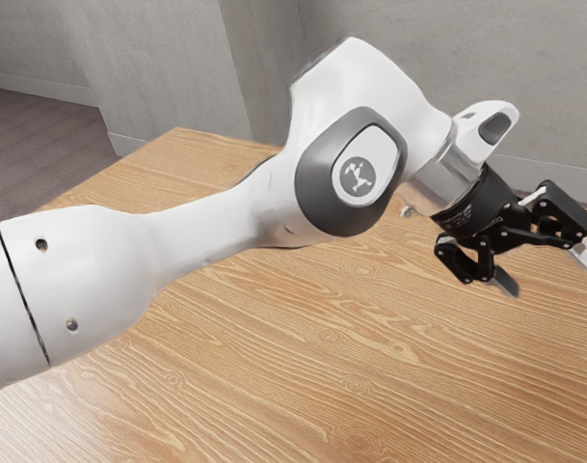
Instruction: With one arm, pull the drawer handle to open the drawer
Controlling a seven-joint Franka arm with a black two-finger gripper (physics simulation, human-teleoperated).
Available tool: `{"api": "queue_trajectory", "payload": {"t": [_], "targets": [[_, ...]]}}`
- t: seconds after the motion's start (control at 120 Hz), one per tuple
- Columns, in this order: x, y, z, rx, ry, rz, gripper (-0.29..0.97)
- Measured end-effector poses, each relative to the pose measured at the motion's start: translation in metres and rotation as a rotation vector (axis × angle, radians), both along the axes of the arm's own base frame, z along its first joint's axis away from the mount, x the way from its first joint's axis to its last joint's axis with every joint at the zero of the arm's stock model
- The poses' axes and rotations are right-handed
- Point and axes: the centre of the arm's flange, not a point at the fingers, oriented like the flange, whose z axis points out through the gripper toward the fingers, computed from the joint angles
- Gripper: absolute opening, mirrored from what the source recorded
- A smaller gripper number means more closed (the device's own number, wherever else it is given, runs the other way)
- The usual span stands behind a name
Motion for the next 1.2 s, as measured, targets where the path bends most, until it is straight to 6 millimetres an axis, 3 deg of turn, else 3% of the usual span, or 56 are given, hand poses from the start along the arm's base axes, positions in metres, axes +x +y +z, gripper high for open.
{"api": "queue_trajectory", "payload": {"t": [0.217, 0.367, 0.542, 0.758, 1.033, 1.2], "targets": [[0.016, 0.006, -0.015, -0.053, -0.002, -0.026, 0.64], [0.04, -0.012, -0.016, -0.078, -0.061, -0.078, 0.63], [0.042, -0.026, -0.024, -0.077, -0.082, -0.119, 0.63], [0.045, -0.028, -0.033, -0.065, -0.092, -0.141, 0.63], [0.057, -0.016, -0.056, -0.072, -0.077, -0.15, 0.63], [0.055, -0.025, -0.057, -0.079, -0.089, -0.173, 0.62]]}}
